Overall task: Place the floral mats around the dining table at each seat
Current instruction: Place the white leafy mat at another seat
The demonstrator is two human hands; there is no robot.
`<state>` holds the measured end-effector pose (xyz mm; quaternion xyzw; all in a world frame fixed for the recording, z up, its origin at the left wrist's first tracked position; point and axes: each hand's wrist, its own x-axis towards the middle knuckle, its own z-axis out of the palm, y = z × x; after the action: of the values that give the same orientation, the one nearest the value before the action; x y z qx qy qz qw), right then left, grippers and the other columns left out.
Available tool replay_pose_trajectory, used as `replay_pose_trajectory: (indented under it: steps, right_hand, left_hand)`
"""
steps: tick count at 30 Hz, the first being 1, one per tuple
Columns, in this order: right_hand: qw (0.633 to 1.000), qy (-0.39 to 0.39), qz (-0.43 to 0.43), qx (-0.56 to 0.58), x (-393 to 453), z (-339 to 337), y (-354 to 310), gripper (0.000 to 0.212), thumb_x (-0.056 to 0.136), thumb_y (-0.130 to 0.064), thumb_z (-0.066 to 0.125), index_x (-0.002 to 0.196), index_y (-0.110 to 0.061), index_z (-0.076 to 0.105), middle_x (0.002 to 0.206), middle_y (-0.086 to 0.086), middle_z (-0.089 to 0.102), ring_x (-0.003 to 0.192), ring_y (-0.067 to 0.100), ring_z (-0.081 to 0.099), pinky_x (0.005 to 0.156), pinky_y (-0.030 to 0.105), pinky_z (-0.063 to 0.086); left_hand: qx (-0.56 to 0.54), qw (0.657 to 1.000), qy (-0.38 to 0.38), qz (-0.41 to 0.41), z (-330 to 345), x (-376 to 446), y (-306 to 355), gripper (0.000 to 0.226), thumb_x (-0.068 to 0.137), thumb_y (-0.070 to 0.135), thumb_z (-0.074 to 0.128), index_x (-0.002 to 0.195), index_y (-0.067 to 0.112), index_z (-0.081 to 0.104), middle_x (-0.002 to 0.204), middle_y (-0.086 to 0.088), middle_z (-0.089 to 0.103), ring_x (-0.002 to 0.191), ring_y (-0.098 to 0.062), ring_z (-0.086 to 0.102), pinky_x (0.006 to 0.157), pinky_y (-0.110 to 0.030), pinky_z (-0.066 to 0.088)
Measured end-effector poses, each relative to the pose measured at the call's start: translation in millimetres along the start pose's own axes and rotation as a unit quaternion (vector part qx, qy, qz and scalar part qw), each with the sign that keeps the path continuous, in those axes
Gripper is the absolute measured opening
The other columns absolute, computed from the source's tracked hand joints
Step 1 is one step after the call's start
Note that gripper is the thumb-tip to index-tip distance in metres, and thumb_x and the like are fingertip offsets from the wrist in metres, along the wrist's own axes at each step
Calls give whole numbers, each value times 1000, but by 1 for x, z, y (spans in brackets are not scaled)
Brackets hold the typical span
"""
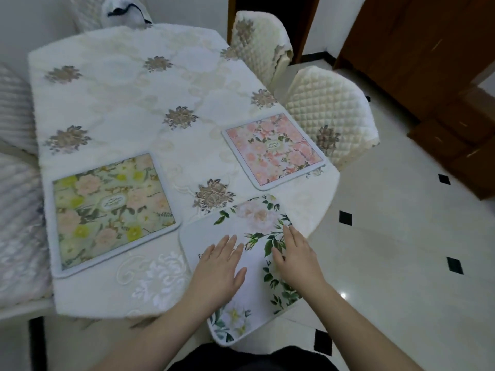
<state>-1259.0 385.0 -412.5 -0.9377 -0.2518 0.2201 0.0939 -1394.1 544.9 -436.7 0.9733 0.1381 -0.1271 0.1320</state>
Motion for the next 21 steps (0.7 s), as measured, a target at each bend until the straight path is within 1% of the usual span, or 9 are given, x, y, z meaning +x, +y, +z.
replay_pose_trajectory:
  steps: [2,5,8,11,16,17,18,20,21]
  right_hand:
    - [1000,-17,-12,-11,11,7,2,66,101,-41,33,156,-18,6,164,5,4,150,19,5,120,35,9]
    - [997,-25,-55,-54,26,16,9,66,99,-42,35,156,-19,11,164,6,2,150,24,3,122,39,7]
    - [990,-32,-105,-91,36,21,21,65,98,-44,35,156,-23,13,164,6,0,150,26,1,121,42,5]
    - [982,-39,-149,-109,45,24,34,67,99,-50,35,156,-26,10,164,7,0,150,27,1,120,42,5]
    - [970,-45,-203,-127,56,28,53,72,97,-62,27,156,-28,3,164,8,-3,150,27,-3,121,41,5]
    - [968,-46,-210,-130,58,27,56,73,97,-63,25,156,-28,1,164,8,-5,150,27,-4,121,41,4]
    - [966,-48,-217,-130,59,27,58,72,97,-63,24,156,-28,0,164,8,-7,150,27,-6,121,42,3]
    - [965,-50,-226,-126,59,26,60,69,100,-58,23,156,-28,-1,164,9,-8,150,28,-7,122,43,1]
    - [966,-50,-224,-121,58,25,62,67,100,-57,24,156,-29,-1,163,11,-9,150,29,-8,122,44,0]
  left_hand:
    - [-9,1000,-3,-10,11,-4,-2,57,89,47,36,124,15,69,132,-7,64,122,-26,62,91,-45,54]
    - [2,999,9,-51,23,-4,-6,57,87,45,37,123,14,69,130,-9,65,119,-28,63,89,-47,55]
    - [5,994,-7,-105,31,-6,-3,59,86,45,37,122,12,69,130,-10,65,119,-29,63,90,-47,54]
    - [-5,990,-12,-144,43,-9,7,62,86,51,38,127,13,66,135,-6,62,124,-27,59,95,-48,51]
    - [-41,978,3,-203,60,-15,26,68,91,57,35,142,16,50,147,-3,52,132,-26,53,97,-51,49]
    - [-49,976,7,-214,60,-14,29,69,91,58,32,145,17,47,151,-3,47,136,-26,48,102,-53,47]
    - [-57,972,13,-226,59,-14,33,74,91,61,26,149,19,41,157,-2,37,142,-26,39,109,-54,40]
    - [-86,960,21,-266,57,-15,37,85,84,69,13,156,26,23,165,-2,11,152,-25,12,120,-51,18]
    - [-105,948,30,-301,57,-16,38,87,82,73,13,157,29,17,166,-3,1,153,-25,3,121,-48,11]
